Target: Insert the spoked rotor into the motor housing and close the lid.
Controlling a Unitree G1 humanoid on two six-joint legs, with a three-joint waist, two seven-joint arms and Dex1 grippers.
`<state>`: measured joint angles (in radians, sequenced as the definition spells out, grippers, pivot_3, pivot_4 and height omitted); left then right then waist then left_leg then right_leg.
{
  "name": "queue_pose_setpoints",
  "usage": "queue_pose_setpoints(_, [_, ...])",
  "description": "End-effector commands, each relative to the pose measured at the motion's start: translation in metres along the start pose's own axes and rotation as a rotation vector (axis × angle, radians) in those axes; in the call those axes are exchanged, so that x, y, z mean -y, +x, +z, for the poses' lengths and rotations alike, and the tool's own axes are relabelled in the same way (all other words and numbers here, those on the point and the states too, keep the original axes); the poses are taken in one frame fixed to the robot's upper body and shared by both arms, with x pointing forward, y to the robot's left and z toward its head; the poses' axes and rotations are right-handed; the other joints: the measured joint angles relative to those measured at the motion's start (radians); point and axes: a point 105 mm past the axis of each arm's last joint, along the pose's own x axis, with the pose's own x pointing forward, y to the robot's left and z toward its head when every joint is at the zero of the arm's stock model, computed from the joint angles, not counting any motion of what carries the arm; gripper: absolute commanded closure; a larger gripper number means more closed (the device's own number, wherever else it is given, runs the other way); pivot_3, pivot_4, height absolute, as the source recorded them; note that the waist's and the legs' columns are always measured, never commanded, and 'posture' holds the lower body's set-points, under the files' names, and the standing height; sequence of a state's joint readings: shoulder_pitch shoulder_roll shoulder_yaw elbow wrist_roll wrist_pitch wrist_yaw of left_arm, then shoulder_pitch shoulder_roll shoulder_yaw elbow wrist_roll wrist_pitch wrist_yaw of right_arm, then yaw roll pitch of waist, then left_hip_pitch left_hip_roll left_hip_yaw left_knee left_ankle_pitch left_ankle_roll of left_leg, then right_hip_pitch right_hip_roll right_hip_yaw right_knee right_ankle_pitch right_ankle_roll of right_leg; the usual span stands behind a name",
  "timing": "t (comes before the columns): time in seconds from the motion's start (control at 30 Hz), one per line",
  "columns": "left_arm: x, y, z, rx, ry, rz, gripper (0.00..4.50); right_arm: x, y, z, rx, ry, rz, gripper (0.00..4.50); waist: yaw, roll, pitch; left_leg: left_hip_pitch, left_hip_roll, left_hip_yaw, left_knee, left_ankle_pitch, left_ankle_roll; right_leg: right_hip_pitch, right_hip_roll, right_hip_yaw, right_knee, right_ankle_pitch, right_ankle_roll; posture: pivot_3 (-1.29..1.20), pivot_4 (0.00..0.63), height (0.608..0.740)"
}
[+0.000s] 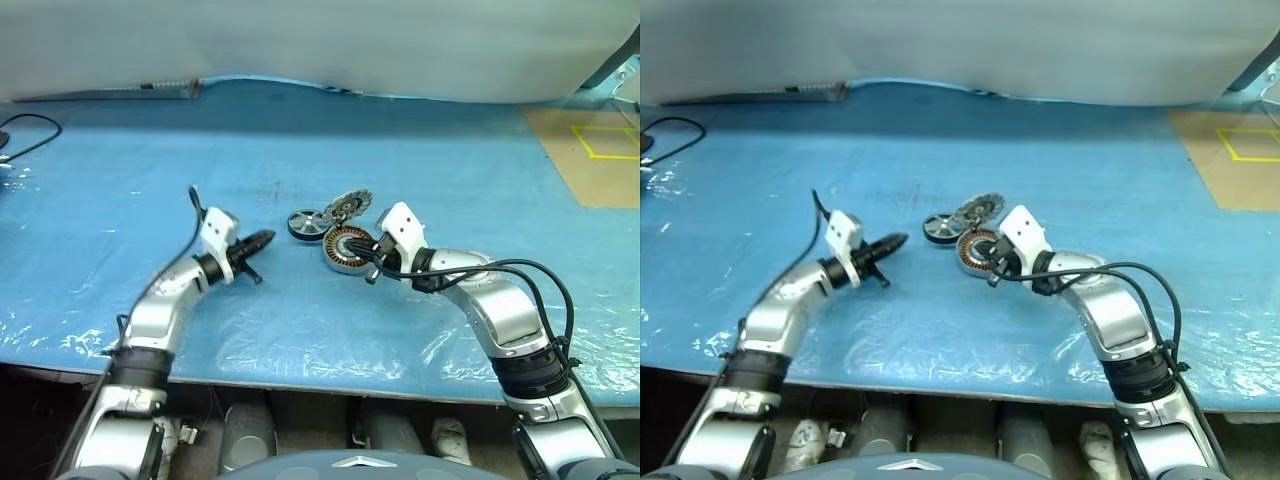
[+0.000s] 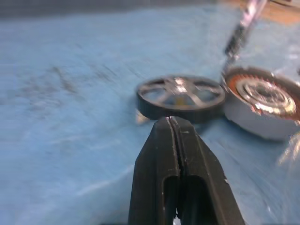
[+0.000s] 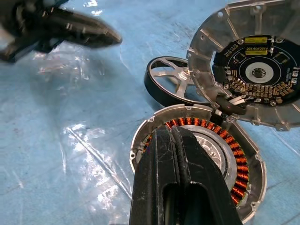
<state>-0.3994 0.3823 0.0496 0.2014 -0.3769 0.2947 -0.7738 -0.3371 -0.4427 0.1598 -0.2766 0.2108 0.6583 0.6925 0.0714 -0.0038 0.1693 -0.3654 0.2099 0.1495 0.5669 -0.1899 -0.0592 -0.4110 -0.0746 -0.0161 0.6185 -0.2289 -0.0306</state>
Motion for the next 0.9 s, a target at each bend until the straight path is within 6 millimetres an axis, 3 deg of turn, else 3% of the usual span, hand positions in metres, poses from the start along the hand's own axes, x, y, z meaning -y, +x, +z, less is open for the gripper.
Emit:
queue_pose_setpoints(0.03, [-0.009,0.002,0.019,0.011,-0.061,-0.057,4.5,0.002,-0.008,0.01,0.099,0.0,-0.022,4.48,-0.001,0.0,0.0,0.0,0.0,0.0,0.0,0.0,0.0,0.0,0.0,0.0,0.0,0.0,0.0,0.0,0.15,0.74])
queue_pose_setpoints(0.23, [-0.012,0.022,0.026,-0.041,-0.064,-0.196,4.5,0.002,-0.012,-0.002,0.113,0.017,-0.044,4.48,0.0,0.0,0.0,-0.002,-0.001,0.0,-0.001,0.0,0.0,-0.001,0.0,0.0,-0.001,0.0,0.0,0.0,0.15,0.74])
queue_pose_setpoints(0.27, [-0.011,0.027,0.027,-0.055,-0.062,-0.222,4.33,0.003,-0.012,-0.003,0.113,0.018,-0.049,4.5,0.0,0.0,0.0,-0.002,-0.001,0.0,-0.001,0.0,0.0,-0.002,0.0,0.0,-0.001,0.0,0.0,0.0,0.15,0.74])
queue_pose_setpoints(0.33, [-0.009,0.035,0.027,-0.077,-0.055,-0.265,3.93,0.005,-0.013,-0.005,0.107,0.016,-0.071,4.5,0.0,0.0,0.0,-0.003,-0.001,0.0,-0.001,0.0,0.0,-0.002,0.0,0.0,-0.001,0.0,0.0,0.0,0.15,0.74])
queue_pose_setpoints(0.57, [-0.001,0.06,0.03,-0.105,0.02,-0.328,1.48,0.007,-0.02,-0.011,0.096,0.025,-0.12,4.5,0.005,-0.001,0.0,-0.004,-0.002,-0.001,-0.002,0.0,0.0,-0.002,0.0,0.0,-0.003,0.0,0.0,0.0,0.15,0.74])
queue_pose_setpoints(0.9, [0.006,0.071,0.012,-0.208,0.105,-0.364,1.48,0.008,-0.022,-0.013,0.094,0.029,-0.147,4.5,0.007,-0.001,0.001,-0.004,-0.002,-0.002,-0.003,0.0,0.0,-0.002,0.0,-0.001,-0.003,0.001,0.002,0.0,0.15,0.74])
